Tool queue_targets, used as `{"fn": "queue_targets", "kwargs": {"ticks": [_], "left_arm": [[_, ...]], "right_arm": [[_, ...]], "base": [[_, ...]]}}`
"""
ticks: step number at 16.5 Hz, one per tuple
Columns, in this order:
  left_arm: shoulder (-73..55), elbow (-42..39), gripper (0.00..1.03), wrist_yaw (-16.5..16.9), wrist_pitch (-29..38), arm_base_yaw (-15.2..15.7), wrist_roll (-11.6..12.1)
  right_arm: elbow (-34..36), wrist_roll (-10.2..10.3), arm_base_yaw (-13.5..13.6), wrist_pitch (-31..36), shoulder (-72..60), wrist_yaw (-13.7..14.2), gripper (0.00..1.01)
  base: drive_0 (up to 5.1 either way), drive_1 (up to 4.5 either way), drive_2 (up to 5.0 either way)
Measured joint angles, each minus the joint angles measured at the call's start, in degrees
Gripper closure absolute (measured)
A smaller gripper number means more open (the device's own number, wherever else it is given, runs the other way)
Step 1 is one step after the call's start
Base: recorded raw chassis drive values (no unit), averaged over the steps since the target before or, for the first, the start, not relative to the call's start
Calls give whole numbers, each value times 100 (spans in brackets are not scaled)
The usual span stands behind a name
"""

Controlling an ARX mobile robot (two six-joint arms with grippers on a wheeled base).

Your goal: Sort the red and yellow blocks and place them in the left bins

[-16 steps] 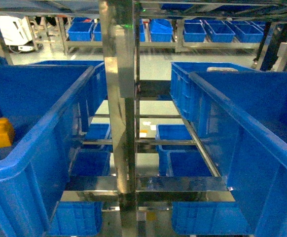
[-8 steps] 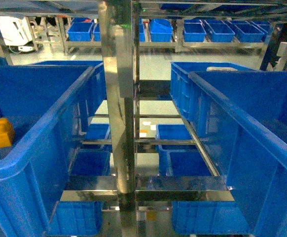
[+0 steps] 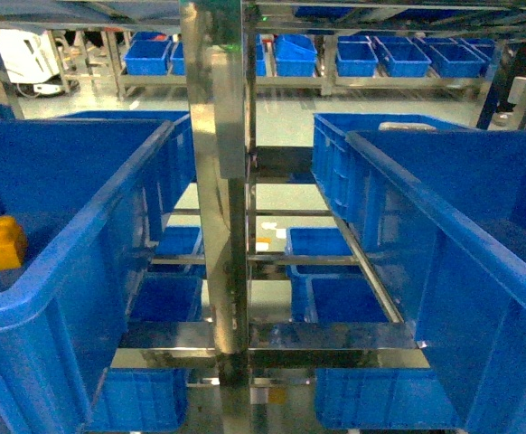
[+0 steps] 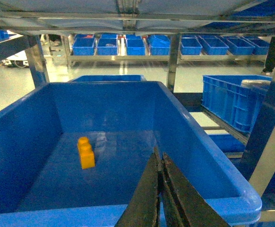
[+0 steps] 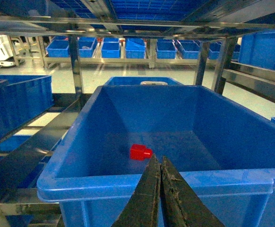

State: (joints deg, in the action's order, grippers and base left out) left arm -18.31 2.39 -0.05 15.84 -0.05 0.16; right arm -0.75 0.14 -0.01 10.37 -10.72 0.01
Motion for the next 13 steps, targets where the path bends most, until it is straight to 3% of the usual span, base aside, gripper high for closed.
{"fn": "queue_targets", "kwargs": {"ticks": [1, 3, 8, 9, 10, 13], "left_arm": [[114, -61, 101, 2, 0, 0, 0], [317, -155, 101, -9, -83, 0, 0], [872, -155, 101, 0, -595, 0, 0], [1331, -153, 101, 0, -1320, 0, 2], [1766, -153, 99, -7, -1637, 0, -13], [1773, -151, 63, 2, -1617, 4, -11]], "right_arm": [[0, 0, 0, -39, 66, -2, 99], [-4, 0, 0, -1099, 951, -2, 99], [-4, 0, 0, -1064, 1045, -2, 99], [-4, 0, 0, -1067, 1045, -2, 99], [-4, -2, 0, -1067, 1045, 0, 93], [-4, -2, 0, -1060, 1045, -2, 56]], "base": [[0, 0, 0], [0, 0, 0], [0, 0, 0], [0, 0, 0], [0, 0, 0], [0, 0, 0]]}}
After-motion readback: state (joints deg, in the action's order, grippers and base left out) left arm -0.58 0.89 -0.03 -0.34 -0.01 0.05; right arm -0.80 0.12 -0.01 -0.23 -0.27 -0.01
